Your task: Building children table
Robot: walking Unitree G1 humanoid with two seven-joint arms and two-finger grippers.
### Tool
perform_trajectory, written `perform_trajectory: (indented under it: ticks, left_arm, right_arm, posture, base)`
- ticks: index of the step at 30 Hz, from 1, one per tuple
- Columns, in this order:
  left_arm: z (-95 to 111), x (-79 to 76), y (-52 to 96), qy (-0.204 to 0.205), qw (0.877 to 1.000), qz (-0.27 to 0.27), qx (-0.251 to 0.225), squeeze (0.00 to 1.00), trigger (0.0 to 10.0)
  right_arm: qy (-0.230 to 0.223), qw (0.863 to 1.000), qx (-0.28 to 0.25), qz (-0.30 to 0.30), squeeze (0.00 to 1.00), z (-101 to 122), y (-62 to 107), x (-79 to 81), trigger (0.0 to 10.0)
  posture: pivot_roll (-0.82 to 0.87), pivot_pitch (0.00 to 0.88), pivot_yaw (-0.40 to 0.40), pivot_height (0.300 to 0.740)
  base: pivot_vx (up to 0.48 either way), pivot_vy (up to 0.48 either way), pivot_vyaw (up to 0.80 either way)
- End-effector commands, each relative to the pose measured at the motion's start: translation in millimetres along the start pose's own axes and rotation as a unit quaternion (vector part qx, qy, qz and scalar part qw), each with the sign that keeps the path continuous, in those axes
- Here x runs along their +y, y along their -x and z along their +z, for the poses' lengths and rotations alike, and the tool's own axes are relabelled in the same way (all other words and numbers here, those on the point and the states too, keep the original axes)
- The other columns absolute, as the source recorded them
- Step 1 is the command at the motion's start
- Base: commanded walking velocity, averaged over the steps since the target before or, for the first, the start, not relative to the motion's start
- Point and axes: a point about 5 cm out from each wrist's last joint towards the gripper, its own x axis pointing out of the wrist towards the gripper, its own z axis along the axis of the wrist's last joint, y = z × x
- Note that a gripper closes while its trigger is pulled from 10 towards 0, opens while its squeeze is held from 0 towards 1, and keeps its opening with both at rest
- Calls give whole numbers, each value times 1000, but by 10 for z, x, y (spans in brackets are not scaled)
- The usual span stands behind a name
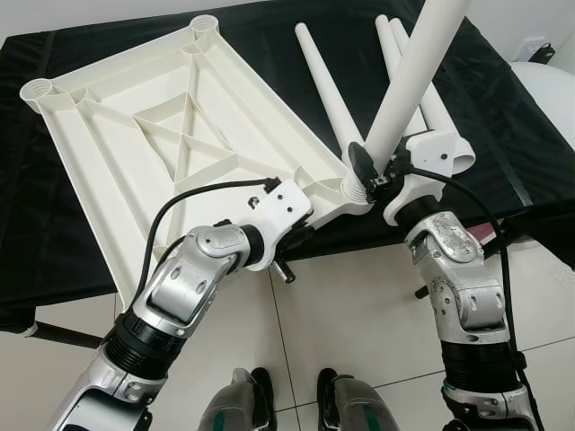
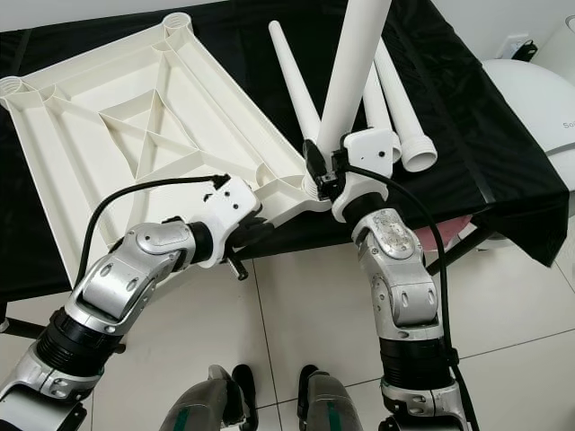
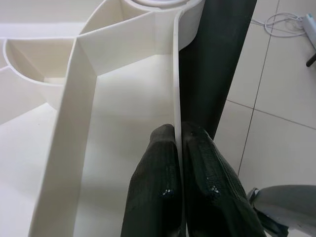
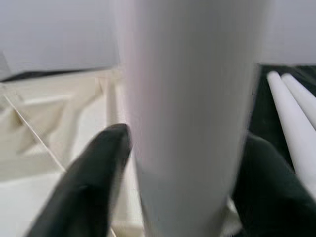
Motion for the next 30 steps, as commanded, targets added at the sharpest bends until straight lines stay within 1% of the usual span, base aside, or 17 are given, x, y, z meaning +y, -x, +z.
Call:
perform_trajectory:
  ticks: [1,2,3,15,19,22,23,26,27,28,30]
  left_arm:
    - [32,-34,10,-2,1000,-6,-10,0,10000]
    - [31,-33,10,-2,1000,-6,-10,0,10000]
    - [29,-34,11,-2,1000,-6,-9,0,10000]
    - [29,-28,11,-1,1000,-4,-9,0,10000]
    - [29,-20,14,-1,1000,-2,-9,0,10000]
    - [29,-17,16,-1,1000,-2,-9,0,10000]
    - [26,-7,21,-1,1000,0,-8,0,10000]
    - [24,-3,22,-1,1000,0,-8,0,10000]
    - [23,-1,23,-1,1000,1,-8,0,10000]
    - [23,-1,23,-1,1000,1,-8,0,10000]
    - [20,4,24,-1,1000,2,-8,0,10000]
  right_arm:
    - [-4,1000,-13,7,1000,39,12,20,10000]
    - [-3,1000,-13,7,604,39,12,19,10000]
    - [-2,1000,-13,8,0,39,12,20,10000]
    - [-2,1000,-12,15,0,41,11,14,10000]
    - [-4,1000,-4,13,0,27,20,-78,10000]
    - [-5,1000,-1,12,0,22,22,-106,10000]
    - [-4,1000,7,14,0,11,27,-176,10000]
    - [-4,1000,10,15,0,6,28,-203,10000]
    - [-5,1000,15,18,0,-1,30,-237,10000]
    - [-5,1000,15,18,0,-1,30,-237,10000]
    - [-7,999,27,35,0,-23,30,-293,10000]
  posture:
    - [-89,233,43,740]
    - [-89,233,43,740]
    - [-89,233,43,740]
    - [-88,237,41,740]
    - [-89,238,40,740]
    - [-89,238,40,740]
    - [-89,238,40,740]
    - [-89,238,40,740]
    - [-89,238,40,740]
    - [-89,238,40,740]
    - [-96,237,39,740]
  base:
    - [0,0,0]
    - [0,0,0]
    - [0,0,0]
    - [0,0,0]
    - [0,0,0]
    - [0,0,0]
    - [0,0,0]
    - [0,0,0]
    - [0,0,0]
    - [0,0,0]
    - [0,0,0]
